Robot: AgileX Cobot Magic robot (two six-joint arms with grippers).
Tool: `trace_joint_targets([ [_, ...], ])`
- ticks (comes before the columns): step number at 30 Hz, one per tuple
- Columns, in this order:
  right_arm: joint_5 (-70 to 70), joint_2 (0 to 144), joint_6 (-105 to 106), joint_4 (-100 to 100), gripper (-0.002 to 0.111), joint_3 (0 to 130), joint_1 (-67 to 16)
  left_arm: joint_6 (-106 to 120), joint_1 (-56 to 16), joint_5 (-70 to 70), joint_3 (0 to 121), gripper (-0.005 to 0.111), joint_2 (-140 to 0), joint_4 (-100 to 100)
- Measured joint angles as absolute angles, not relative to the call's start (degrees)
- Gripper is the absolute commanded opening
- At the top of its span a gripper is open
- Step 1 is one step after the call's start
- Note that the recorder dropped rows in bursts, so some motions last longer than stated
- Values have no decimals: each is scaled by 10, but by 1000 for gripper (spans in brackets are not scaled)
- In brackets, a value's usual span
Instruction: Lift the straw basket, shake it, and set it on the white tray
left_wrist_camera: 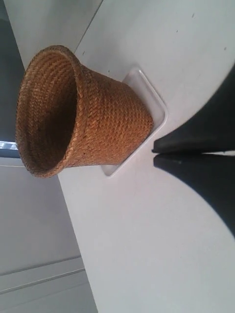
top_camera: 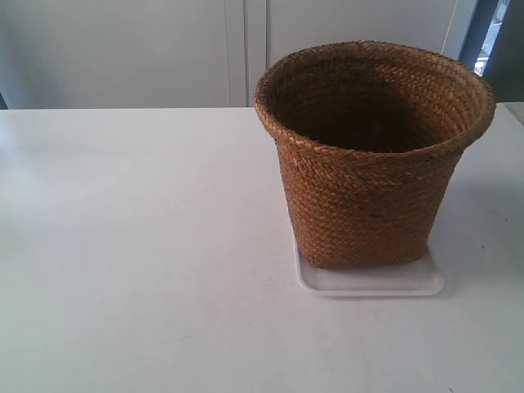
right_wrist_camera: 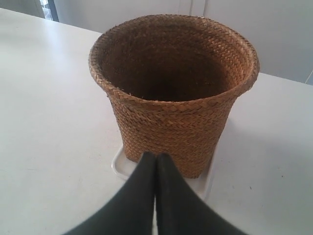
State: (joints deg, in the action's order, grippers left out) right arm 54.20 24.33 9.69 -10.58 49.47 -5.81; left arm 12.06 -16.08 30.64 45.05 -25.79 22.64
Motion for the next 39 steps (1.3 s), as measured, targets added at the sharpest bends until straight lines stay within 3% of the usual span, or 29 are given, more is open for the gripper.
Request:
trace_joint_targets([
  [7, 543, 243, 97, -106, 0, 495, -58, 145, -129, 256, 428, 0, -236, 206],
  [14, 543, 243, 97, -106, 0, 495, -58, 190, -24, 145, 224, 0, -163, 180],
  [23, 543, 243, 97, -106, 0, 495, -58, 197, -8, 41, 22, 0, -13, 180],
  [39, 543, 241, 97, -106, 0, 495, -58, 198, -8, 39, 2, 0, -2, 180],
])
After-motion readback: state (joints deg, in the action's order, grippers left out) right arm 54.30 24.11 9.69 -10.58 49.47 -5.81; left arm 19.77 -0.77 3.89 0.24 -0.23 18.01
